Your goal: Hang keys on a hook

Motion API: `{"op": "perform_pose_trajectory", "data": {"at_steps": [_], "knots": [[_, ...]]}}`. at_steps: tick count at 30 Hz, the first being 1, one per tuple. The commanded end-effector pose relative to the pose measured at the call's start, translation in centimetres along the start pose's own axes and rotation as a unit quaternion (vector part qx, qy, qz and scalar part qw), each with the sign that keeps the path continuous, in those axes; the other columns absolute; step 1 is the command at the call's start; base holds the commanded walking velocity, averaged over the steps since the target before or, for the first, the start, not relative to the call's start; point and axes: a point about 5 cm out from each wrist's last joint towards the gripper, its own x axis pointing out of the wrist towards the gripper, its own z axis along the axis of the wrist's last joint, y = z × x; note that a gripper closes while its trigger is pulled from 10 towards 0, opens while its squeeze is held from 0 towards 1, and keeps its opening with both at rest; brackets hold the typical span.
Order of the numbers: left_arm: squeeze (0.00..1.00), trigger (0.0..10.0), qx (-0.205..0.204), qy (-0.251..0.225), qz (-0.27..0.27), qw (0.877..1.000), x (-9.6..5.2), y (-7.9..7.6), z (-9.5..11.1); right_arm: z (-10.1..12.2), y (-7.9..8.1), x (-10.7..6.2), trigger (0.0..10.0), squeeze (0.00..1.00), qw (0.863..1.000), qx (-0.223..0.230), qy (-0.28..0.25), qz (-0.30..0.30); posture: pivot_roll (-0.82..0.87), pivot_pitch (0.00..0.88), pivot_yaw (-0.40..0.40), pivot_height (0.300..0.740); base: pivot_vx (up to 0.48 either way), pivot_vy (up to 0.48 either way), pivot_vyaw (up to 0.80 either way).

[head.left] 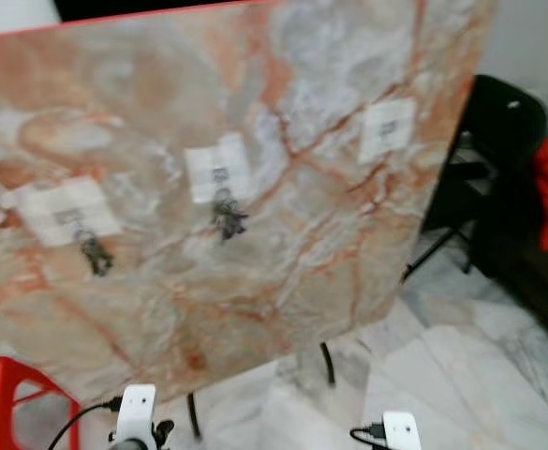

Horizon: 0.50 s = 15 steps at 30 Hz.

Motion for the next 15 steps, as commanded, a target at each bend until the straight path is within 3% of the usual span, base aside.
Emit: {"op": "perform_pose_trajectory", "data": {"at_steps": [1, 12, 15], "knots": [[0.00, 10.0, -0.002, 0.016, 0.008, 1.000, -0.2, 0.4, -0.9, 0.3, 0.2, 0.0, 10.0, 0.00, 1.000, 0.000, -0.007, 0.003, 0.00, 0.000, 0.027, 0.740, 0.000, 0.000, 0.80], [0.00, 10.0, -0.010, 0.029, 0.018, 0.999, -0.5, 1.6, -1.4, 0.6, 0.2, 0.1, 10.0, 0.00, 1.000, 0.002, -0.009, 0.003, 0.00, 0.000, 0.020, 0.740, 0.000, 0.000, 0.80], [0.00, 10.0, -0.014, 0.031, 0.022, 0.999, -0.6, 1.9, -1.6, 0.6, 0.2, 0.1, 10.0, 0.00, 1.000, 0.002, -0.008, 0.003, 0.00, 0.000, 0.017, 0.740, 0.000, 0.000, 0.39]]}}
